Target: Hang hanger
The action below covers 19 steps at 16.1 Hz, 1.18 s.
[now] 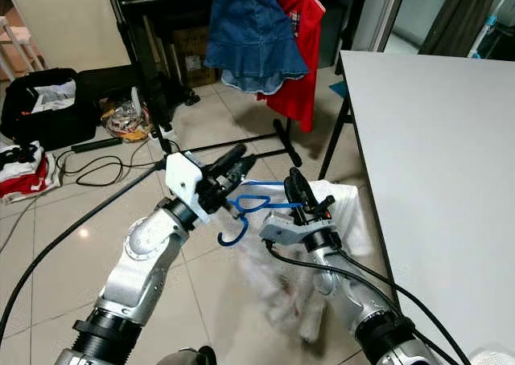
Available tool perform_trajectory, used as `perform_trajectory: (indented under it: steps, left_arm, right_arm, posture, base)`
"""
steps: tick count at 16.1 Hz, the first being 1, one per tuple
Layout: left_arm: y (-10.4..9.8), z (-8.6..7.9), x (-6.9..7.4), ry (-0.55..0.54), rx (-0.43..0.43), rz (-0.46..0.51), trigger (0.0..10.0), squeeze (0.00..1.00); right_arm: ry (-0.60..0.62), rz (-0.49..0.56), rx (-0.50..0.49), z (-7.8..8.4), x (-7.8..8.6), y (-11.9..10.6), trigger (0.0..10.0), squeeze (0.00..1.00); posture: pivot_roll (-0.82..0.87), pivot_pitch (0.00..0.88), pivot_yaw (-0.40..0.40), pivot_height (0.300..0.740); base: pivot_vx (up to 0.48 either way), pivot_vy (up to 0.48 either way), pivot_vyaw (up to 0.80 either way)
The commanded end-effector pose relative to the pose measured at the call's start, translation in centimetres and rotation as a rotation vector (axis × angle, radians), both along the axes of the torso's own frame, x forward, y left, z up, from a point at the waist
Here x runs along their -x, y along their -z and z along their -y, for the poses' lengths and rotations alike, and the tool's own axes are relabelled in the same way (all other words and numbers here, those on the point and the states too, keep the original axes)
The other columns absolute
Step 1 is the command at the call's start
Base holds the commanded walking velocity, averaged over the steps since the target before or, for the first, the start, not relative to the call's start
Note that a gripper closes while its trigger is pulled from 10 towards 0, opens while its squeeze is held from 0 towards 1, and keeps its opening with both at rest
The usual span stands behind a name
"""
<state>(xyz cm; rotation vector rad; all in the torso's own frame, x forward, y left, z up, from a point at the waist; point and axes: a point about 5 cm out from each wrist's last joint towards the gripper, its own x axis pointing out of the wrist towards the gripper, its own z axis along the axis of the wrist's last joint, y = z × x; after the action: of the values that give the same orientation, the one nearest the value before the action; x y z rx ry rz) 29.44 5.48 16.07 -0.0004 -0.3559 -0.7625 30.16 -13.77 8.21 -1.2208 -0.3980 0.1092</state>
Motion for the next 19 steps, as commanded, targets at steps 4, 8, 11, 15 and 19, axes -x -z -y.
perform_trajectory:
  steps: [4, 8, 11, 15, 19]
  left_arm:
    - [-0.5, 0.0, 0.2, -0.017, 0.014, 0.058, 10.0, 0.0]
    - [-2.7, -0.2, -0.1, -0.039, 0.059, 0.13, 10.0, 0.0]
    - [-2.6, 0.3, 0.3, 0.023, 0.004, 0.151, 10.0, 0.0]
    - [-2.8, -0.6, 0.1, 0.014, -0.022, 0.158, 10.0, 0.0]
    - [-2.2, -5.0, -0.9, 0.065, -0.223, 0.121, 10.0, 0.0]
  right_arm:
    - [0.019, 0.022, -0.035, 0.1, -0.2, -0.5, 10.0, 0.0]
    - [0.077, -0.077, -0.19, 0.4, 0.0, 0.6, 10.0, 0.0]
    - [0.076, -0.094, -0.194, 0.1, 0.3, 1.3, 10.0, 0.0]
    - [0.074, -0.09, -0.203, 0.1, 0.1, 1.1, 10.0, 0.0]
    - [0.075, -0.084, -0.197, 0.3, 0.2, 1.0, 10.0, 0.0]
  posture:
    - [0.08, 0.07, 0.043, 0.74]
    - [0.08, 0.072, 0.042, 0.74]
    - [0.08, 0.073, 0.044, 0.74]
    - [0.08, 0.074, 0.047, 0.74]
    - [0.08, 0.077, 0.047, 0.74]
  base:
    - [0.0, 0.0, 0.0]
    - [0.0, 0.0, 0.0]
    - [0.0, 0.0, 0.0]
    - [0.0, 0.0, 0.0]
    - [0.0, 0.0, 0.0]
